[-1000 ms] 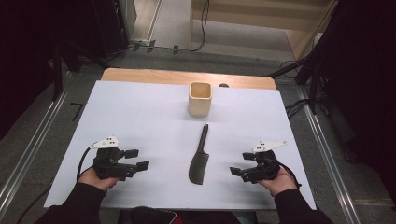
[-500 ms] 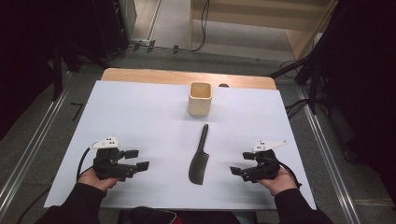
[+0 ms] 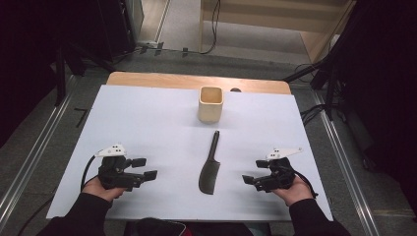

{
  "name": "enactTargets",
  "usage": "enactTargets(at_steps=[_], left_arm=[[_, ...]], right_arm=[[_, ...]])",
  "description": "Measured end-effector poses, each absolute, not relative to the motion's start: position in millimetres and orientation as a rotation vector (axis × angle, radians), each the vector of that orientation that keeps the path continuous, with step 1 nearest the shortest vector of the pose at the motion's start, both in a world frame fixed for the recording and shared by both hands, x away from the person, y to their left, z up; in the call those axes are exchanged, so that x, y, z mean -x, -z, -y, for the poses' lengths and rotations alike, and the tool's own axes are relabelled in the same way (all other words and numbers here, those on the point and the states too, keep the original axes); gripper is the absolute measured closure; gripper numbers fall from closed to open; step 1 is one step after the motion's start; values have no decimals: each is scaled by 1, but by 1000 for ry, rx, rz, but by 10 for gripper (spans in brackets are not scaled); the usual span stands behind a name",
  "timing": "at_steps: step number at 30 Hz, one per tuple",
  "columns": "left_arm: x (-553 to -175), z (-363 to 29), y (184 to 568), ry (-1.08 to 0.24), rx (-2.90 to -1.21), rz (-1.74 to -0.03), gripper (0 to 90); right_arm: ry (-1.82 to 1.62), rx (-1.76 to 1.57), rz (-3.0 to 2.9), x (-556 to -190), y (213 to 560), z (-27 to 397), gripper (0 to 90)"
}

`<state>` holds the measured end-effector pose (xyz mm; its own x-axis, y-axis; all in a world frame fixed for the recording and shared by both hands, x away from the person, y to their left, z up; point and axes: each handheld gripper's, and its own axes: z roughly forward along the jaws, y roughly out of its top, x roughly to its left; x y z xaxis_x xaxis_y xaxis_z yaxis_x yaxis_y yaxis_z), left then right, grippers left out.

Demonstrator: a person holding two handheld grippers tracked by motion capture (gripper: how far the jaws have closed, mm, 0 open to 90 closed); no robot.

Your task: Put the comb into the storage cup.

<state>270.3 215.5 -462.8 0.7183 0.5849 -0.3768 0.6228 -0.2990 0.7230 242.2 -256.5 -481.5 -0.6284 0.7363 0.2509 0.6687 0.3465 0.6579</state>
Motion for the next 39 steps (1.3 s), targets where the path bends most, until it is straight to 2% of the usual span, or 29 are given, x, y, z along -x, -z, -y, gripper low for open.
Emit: enactTargets(at_steps=[11,39], left_arm=[[-271,-215,463,58,-1987,-925,252],[-272,-217,463,64,-1985,-941,252]], right_arm=[[-1157,-1303,-2508,-244,480,256,143],[-1215,-1264,-2507,-278,462,233,143]])
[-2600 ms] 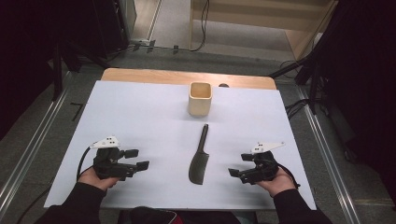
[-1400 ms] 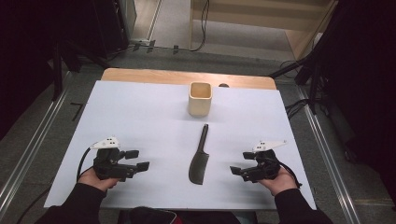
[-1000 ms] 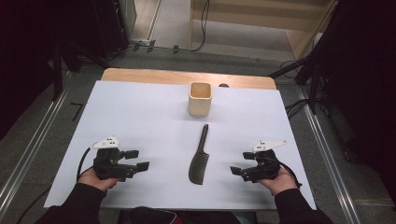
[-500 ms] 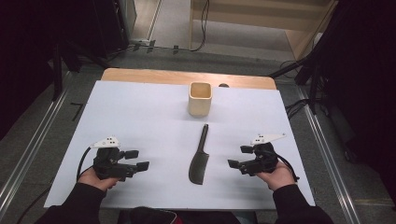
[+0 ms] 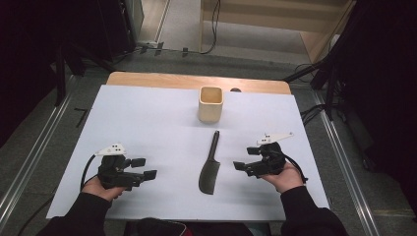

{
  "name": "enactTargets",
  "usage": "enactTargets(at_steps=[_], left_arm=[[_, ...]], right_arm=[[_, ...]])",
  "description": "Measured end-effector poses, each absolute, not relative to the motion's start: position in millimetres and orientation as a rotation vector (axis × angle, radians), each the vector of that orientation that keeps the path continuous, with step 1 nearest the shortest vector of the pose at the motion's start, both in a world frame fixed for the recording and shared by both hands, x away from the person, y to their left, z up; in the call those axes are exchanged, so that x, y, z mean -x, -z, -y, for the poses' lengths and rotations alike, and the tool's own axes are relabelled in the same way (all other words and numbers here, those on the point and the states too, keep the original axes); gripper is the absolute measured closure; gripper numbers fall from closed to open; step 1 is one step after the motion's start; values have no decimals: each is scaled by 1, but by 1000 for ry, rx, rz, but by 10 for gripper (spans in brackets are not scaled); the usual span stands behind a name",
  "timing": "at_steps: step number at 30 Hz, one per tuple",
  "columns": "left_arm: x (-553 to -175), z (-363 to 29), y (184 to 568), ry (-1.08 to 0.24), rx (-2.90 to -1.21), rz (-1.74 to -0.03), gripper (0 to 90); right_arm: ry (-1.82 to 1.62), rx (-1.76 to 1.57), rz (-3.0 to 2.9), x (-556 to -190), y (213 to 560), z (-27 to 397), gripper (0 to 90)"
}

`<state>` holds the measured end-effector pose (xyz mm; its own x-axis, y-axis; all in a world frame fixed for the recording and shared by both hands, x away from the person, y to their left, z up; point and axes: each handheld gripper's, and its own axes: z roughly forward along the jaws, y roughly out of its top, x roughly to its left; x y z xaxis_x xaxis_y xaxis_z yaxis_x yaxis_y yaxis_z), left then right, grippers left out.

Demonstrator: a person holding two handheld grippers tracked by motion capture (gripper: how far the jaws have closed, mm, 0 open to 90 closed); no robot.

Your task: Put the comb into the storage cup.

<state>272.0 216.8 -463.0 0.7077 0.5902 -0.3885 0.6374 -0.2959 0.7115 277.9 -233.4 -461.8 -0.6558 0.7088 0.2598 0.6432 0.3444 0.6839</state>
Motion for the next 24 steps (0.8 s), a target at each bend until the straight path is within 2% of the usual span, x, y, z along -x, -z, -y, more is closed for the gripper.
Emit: enactTargets(at_steps=[24], left_arm=[[-273,-216,464,64,-1987,-941,252]], right_arm=[[-1254,-1259,-2512,-299,456,215,144]])
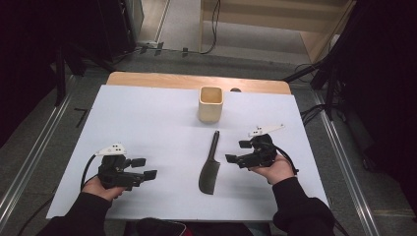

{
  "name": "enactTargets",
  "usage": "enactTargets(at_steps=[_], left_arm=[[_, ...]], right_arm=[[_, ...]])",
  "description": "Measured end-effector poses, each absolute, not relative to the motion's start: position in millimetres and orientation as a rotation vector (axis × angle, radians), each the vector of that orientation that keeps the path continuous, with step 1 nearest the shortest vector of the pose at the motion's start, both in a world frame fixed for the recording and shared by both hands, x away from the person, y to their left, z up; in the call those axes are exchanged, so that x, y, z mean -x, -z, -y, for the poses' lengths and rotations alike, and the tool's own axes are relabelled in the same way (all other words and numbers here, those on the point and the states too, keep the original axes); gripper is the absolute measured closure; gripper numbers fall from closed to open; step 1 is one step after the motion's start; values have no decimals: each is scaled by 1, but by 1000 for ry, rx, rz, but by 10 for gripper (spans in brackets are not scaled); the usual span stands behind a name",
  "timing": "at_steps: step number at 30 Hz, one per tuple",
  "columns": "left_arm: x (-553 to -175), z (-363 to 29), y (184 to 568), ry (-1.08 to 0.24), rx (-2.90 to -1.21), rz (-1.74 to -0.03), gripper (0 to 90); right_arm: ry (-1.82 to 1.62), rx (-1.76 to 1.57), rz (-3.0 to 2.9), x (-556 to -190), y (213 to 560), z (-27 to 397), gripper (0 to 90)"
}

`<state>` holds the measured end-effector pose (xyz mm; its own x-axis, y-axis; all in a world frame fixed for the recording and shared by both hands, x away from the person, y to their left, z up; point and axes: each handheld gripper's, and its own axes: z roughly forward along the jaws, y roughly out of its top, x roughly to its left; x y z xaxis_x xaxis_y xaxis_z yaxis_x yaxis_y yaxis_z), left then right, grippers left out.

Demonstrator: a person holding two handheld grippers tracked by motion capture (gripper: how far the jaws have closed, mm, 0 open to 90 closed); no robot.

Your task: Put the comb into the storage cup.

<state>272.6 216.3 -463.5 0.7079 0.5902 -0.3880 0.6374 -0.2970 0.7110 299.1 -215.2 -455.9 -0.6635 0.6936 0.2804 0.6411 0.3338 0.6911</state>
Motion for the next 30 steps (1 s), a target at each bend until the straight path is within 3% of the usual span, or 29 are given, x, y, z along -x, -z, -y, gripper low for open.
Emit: enactTargets(at_steps=[6,30], left_arm=[[-273,-216,463,63,-1989,-939,251],[-273,-217,464,64,-1988,-943,252]], right_arm=[[-1238,-1279,-2481,-307,456,212,192],[-1247,-1240,-2513,-335,448,190,193]])
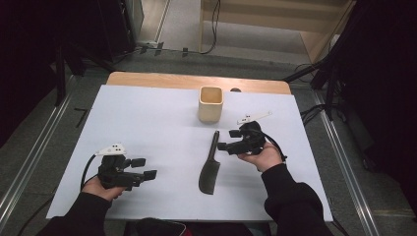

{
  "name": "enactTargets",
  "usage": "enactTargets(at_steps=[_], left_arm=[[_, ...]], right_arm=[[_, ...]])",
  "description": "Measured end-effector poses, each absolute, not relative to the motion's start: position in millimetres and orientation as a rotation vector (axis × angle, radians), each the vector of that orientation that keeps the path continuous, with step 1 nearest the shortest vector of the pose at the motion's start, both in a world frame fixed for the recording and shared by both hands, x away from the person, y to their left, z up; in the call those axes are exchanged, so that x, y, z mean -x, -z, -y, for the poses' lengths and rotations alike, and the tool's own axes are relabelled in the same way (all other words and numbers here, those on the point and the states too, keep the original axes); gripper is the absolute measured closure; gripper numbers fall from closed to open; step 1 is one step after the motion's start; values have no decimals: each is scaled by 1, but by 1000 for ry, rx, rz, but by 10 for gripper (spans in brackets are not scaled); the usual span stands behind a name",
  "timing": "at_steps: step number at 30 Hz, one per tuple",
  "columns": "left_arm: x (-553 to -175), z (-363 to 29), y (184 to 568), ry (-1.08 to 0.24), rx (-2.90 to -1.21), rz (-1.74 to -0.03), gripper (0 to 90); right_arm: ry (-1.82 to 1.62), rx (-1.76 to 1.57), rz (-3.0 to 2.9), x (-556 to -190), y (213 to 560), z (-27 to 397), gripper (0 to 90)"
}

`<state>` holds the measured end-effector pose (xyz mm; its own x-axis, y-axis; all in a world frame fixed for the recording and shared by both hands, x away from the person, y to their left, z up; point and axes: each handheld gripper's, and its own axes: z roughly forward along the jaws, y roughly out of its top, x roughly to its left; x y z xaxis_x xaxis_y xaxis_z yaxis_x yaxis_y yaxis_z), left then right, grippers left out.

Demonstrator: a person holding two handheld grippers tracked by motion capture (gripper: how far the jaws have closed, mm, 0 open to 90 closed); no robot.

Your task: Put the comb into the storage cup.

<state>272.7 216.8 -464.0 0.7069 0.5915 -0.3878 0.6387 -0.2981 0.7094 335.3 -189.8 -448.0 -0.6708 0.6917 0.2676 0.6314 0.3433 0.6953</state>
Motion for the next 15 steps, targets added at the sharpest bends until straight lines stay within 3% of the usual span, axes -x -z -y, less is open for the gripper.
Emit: enactTargets(at_steps=[15], left_arm=[[-273,-218,465,64,-1986,-950,252]], right_arm=[[-1236,-1199,-2536,-353,442,172,202]])
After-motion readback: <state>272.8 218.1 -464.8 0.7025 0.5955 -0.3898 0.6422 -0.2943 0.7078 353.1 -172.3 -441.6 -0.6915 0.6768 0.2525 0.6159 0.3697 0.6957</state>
